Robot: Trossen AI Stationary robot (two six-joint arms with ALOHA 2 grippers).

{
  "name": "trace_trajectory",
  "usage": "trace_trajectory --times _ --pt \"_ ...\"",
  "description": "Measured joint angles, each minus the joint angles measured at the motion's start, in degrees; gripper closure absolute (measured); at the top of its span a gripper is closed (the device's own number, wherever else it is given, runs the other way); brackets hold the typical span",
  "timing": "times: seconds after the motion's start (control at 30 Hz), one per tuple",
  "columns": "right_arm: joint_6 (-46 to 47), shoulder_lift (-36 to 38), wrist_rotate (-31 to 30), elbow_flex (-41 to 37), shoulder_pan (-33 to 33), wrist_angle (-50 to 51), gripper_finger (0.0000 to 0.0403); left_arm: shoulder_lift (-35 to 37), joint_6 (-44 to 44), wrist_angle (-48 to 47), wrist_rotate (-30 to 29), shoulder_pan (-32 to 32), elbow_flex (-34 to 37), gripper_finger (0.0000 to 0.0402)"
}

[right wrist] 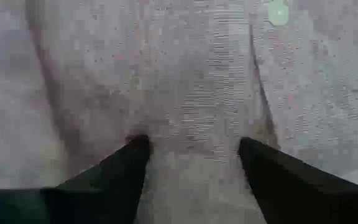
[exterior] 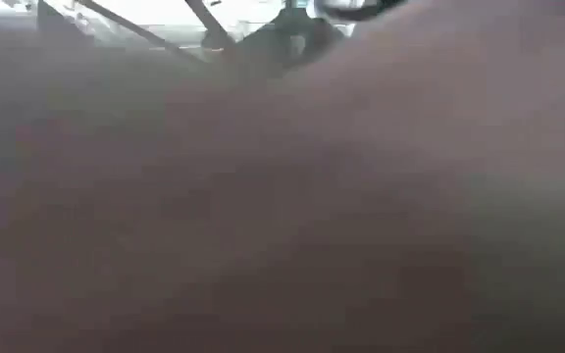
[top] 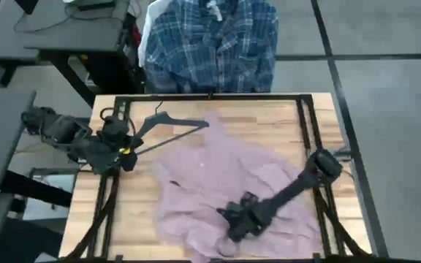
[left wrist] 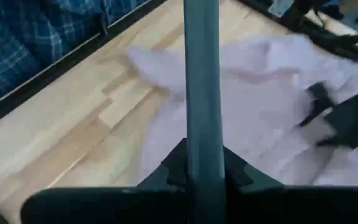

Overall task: Hang clothes
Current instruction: Hang the pink polo shirt on the hanger rack

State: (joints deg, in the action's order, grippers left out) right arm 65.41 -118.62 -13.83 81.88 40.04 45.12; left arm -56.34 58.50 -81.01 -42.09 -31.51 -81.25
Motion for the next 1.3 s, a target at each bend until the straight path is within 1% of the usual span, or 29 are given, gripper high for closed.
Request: trace_trajectory --times 0.1,0.17,0.3,0.4,0.5,0.6,0.73,0.8,0.9,0.97,1.03,1.13,1.3 --pt "5.44 2.45 1.13 0.38 3.23 0.04 0.0154 0.0 0.73 -0.09 0.0 -0.41 0.0 0.039" --pt "6.62 5.36 0.51 1.16 3.64 -0.11 0.0154 0.0 1.02 -0.11 0.08 -0.42 0.0 0.039" --pt "4.63 11.98 -6.7 1.84 1.52 0.43 0.0154 0.0 3.62 -0.55 0.75 -0.4 0.0 0.039" --pt "1.33 17.23 -13.2 1.84 -1.04 2.0 0.0154 -0.25 7.7 -2.29 3.78 -1.14 0.16 0.039" --pt "-2.91 21.33 -18.09 1.86 -4.09 3.88 0.0154 -0.81 13.91 -3.88 6.23 -4.91 2.5 0.039" --pt "-7.36 23.8 -20.3 1.41 -8.06 3.76 0.0154 -1.63 21.86 -1.84 5.7 -10.03 6.61 0.039" --pt "-12.83 24.73 -20.57 -0.01 -12.81 -0.41 0.0154 -3.56 35.83 1.42 -1.47 -18.47 11.36 0.039" --pt "-15.44 24.34 -19.56 -0.62 -14.42 -3.24 0.0154 -5.36 42.55 0.32 -2.83 -22.02 12.69 0.039" --pt "-19.0 23.69 -16.44 -2.19 -16.36 -8.54 0.0154 -9.43 49.88 -0.53 -2.45 -26.53 13.83 0.039" --pt "-20.19 23.67 -14.54 -4.34 -16.97 -11.91 0.0154 -11.91 52.07 -0.16 -2.23 -30.1 13.78 0.039" --pt "-20.27 23.67 -13.15 -6.21 -17.46 -14.45 0.0154 -14.69 53.59 0.57 -0.22 -33.73 12.85 0.039" --pt "-19.94 23.67 -12.12 -8.09 -17.72 -15.65 0.0154 -19.21 58.4 -0.13 4.52 -37.81 10.58 0.039" --pt "-19.89 23.67 -10.94 -8.91 -17.74 -16.25 0.0154 -23.91 65.66 -6.19 6.73 -43.33 3.64 0.039"
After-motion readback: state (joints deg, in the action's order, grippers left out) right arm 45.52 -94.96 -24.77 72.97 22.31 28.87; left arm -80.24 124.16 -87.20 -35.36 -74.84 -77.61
